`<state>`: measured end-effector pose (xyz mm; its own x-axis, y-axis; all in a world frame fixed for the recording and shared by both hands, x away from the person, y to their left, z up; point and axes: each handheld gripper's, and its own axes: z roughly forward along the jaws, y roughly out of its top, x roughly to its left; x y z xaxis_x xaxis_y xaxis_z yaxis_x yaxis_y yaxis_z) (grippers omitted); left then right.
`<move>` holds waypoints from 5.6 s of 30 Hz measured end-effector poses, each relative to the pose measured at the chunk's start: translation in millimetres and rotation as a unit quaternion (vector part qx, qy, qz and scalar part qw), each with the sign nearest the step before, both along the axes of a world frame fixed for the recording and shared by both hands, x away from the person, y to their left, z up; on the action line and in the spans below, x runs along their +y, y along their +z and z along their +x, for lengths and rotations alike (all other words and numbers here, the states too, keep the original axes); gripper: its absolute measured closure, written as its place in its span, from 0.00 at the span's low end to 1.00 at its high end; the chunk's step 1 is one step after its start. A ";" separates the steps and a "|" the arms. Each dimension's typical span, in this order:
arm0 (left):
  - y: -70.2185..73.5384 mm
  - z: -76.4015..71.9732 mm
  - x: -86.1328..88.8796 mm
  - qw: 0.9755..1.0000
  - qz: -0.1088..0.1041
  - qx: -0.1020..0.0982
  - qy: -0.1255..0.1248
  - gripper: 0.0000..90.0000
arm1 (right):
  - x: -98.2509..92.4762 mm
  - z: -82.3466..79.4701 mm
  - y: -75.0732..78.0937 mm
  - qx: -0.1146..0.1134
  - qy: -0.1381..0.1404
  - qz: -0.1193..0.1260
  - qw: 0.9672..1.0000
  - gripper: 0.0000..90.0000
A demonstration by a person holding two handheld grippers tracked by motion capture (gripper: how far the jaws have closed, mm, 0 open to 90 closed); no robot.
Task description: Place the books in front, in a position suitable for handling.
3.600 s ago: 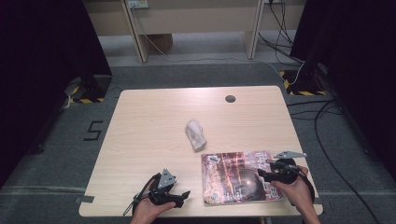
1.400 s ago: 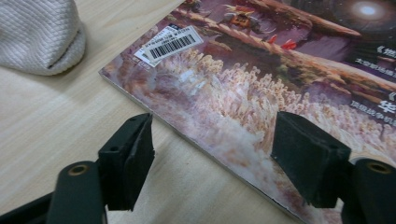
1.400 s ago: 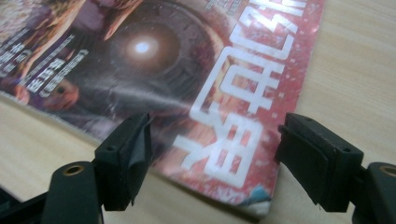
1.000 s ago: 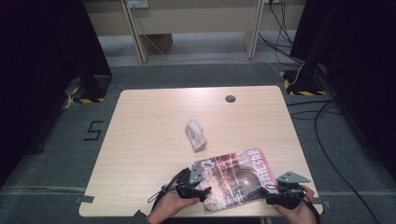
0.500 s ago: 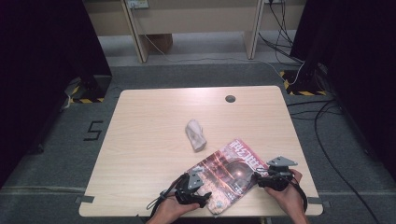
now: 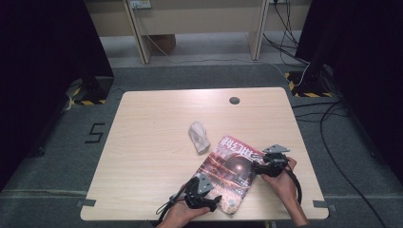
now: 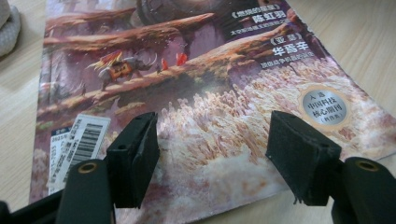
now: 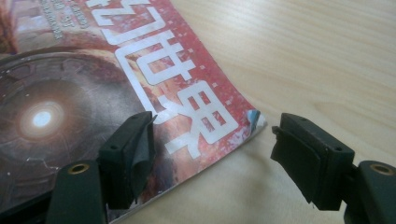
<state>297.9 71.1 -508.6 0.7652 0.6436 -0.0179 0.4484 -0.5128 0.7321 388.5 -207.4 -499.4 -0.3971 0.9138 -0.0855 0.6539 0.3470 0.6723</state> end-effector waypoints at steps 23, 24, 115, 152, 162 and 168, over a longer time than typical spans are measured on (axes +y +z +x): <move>5.0 36.9 48.0 0.998 -0.002 0.006 0.058 0.31 | -10.2 -10.6 6.3 0.040 0.008 0.111 0.993 0.40; 3.6 38.3 48.9 0.998 0.002 0.007 0.055 0.33 | -4.0 -12.7 5.2 0.049 0.020 0.113 0.992 0.42; -0.1 -3.8 55.5 0.999 -0.017 0.010 0.035 0.28 | 191.8 103.1 -0.7 0.061 0.133 0.075 0.986 0.72; -1.2 3.4 57.8 0.999 -0.015 0.004 0.041 0.28 | 62.5 41.5 56.1 -0.006 0.126 0.172 0.977 0.90; 2.4 5.0 61.0 0.999 -0.016 -0.001 0.043 0.28 | 3.5 16.3 52.4 -0.015 0.080 0.157 0.984 0.90; 2.6 4.7 61.5 0.999 -0.015 -0.003 0.043 0.28 | -21.2 -0.1 50.2 -0.018 0.059 0.151 0.987 0.90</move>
